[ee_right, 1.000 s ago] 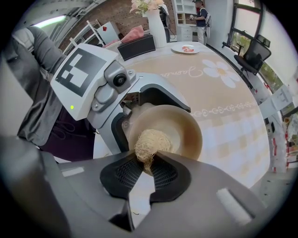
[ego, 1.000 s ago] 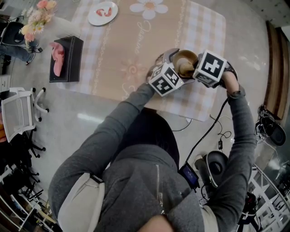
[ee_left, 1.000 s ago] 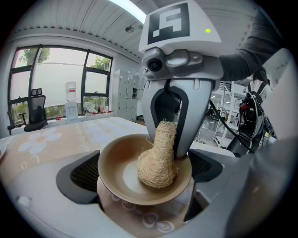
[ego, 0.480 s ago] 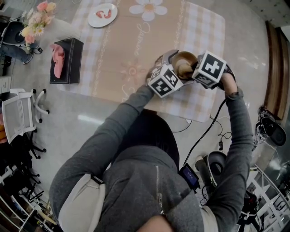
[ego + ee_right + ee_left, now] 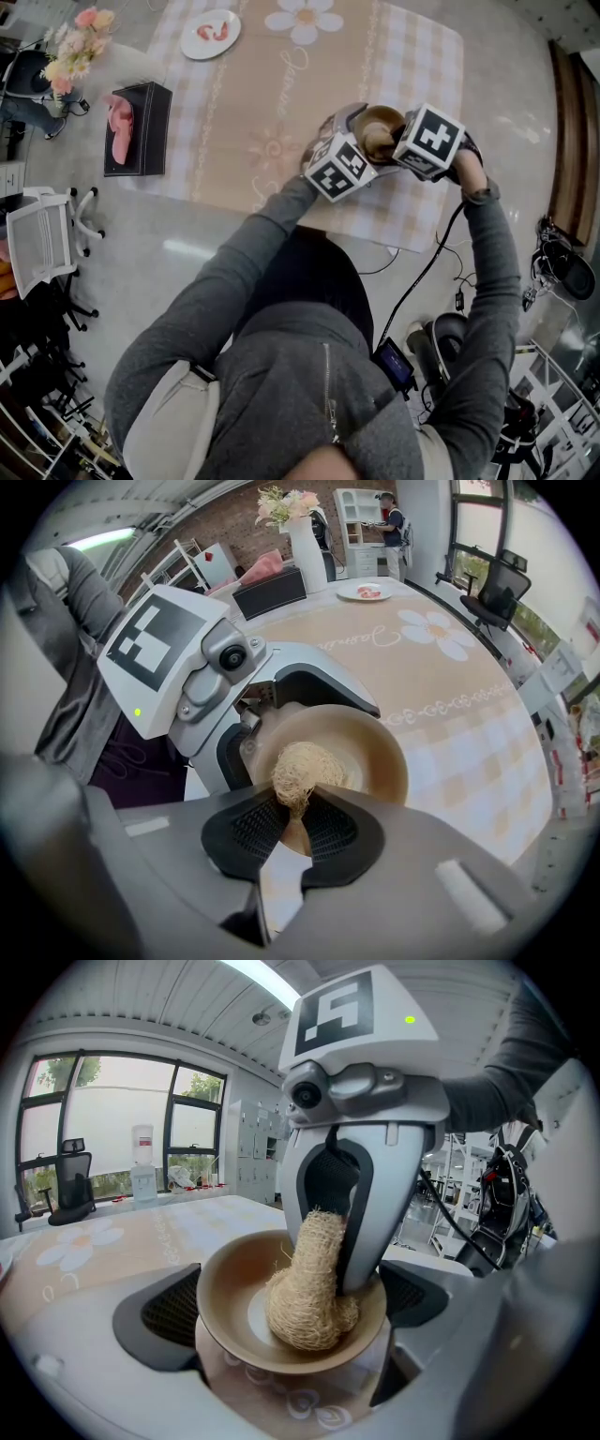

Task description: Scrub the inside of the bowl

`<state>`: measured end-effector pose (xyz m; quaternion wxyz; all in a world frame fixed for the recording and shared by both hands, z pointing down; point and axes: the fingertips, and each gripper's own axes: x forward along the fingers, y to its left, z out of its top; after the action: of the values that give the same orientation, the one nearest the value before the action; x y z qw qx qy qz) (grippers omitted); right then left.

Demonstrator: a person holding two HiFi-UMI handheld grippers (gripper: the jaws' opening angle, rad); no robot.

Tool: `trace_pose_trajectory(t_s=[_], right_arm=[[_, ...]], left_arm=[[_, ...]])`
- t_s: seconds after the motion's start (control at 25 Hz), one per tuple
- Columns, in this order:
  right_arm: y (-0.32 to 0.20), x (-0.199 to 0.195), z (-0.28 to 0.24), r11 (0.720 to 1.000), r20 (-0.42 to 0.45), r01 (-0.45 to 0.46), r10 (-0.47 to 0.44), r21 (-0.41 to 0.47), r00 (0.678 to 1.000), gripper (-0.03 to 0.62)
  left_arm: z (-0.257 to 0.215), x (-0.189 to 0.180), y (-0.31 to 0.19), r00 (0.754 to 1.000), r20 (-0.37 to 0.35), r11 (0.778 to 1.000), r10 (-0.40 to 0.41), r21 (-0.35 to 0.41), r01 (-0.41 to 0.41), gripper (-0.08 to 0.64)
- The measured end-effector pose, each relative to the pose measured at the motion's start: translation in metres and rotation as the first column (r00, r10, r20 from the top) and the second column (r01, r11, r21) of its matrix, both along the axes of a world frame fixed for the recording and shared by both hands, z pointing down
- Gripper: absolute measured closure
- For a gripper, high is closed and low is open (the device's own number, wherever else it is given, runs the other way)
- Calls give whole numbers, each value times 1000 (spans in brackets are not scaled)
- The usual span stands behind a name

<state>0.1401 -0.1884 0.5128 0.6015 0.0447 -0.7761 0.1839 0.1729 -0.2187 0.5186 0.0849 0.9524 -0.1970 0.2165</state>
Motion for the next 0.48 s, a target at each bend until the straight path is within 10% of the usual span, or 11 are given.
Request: trace_pose_trajectory(t_s=[0.48], right_arm=[[-14,-10,-1,993,72,-98,93,69,993,548]], left_arm=[[0,0,1,1000,2,1000,2,1,-2,-25]])
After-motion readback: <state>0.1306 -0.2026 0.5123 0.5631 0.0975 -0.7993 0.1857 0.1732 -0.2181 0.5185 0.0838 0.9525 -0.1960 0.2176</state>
